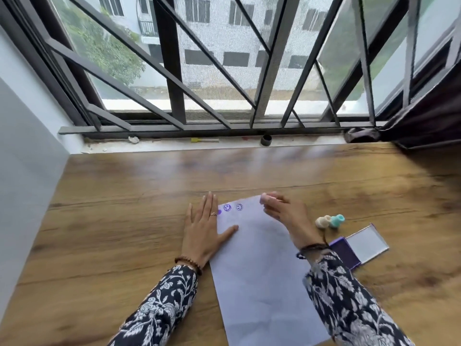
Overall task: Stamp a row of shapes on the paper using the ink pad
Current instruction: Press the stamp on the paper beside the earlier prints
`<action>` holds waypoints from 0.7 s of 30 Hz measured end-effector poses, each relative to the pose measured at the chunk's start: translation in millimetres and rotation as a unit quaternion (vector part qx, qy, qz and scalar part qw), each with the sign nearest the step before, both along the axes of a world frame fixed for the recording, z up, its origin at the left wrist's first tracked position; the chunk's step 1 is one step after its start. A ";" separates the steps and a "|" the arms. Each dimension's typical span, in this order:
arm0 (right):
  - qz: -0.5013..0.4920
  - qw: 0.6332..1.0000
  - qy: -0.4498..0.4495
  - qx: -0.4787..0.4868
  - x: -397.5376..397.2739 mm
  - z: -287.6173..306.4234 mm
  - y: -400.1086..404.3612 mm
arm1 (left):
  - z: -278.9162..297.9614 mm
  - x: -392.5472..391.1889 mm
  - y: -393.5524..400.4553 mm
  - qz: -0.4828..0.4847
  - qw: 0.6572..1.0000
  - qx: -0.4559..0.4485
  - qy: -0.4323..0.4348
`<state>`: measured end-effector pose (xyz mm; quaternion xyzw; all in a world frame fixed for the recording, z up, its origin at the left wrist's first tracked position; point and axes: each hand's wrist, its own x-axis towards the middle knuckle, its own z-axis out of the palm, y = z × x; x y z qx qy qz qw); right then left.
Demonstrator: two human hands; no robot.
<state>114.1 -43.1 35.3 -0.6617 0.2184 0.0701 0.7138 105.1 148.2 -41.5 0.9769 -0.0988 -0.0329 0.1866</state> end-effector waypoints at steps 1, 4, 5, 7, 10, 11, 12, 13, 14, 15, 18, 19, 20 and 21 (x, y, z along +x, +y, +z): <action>-0.015 0.998 0.008 0.055 -9.2 2.9 -9.2 | 1.7 0.5 0.3 0.004 1.000 -0.009 0.011; -0.055 0.988 0.022 0.140 -34.2 9.9 -42.9 | 11.4 -0.8 -9.4 0.027 0.999 -0.024 -0.030; -0.068 0.986 0.020 0.151 -42.1 10.8 -55.9 | 16.0 -1.4 -18.8 0.013 0.997 -0.016 -0.069; -0.088 0.982 0.011 0.167 -57.1 11.7 -80.1 | 22.5 -3.0 -47.2 -0.058 0.989 -0.035 -0.131; -0.111 0.980 0.013 0.165 -72.3 8.8 -108.7 | 35.7 -5.7 -102.6 -0.173 0.976 -0.083 -0.107; -0.106 0.981 0.019 0.161 -75.4 8.1 -115.0 | 37.2 -6.0 -118.5 -0.192 0.973 -0.098 -0.078; -0.096 0.983 0.026 0.157 -78.6 7.5 -120.2 | 39.3 -6.3 -132.2 -0.202 0.972 -0.112 -0.047; -0.087 0.984 0.030 0.151 -80.8 6.3 -124.7 | 40.0 -5.7 -143.1 -0.205 0.971 -0.119 -0.025; -0.081 0.985 0.032 0.146 -82.6 6.3 -128.0 | 40.5 -5.1 -150.9 -0.205 0.971 -0.119 -0.013; -0.078 0.987 0.032 0.140 -84.0 6.4 -130.9 | 40.3 -3.5 -156.5 -0.204 0.972 -0.119 -0.005; -0.074 0.990 0.029 0.114 -85.2 4.6 -137.4 | 37.3 1.3 -163.2 -0.192 0.971 -0.140 0.020; -0.070 0.991 0.027 0.106 -84.5 3.9 -138.3 | 36.3 2.4 -164.1 -0.179 0.970 -0.160 0.033; -0.067 0.992 0.023 0.101 -83.3 4.4 -137.8 | 36.6 2.9 -164.8 -0.152 0.968 -0.195 0.047; -0.066 0.993 0.014 0.098 -81.9 2.9 -138.0 | 37.7 2.2 -165.7 -0.110 0.960 -0.250 0.065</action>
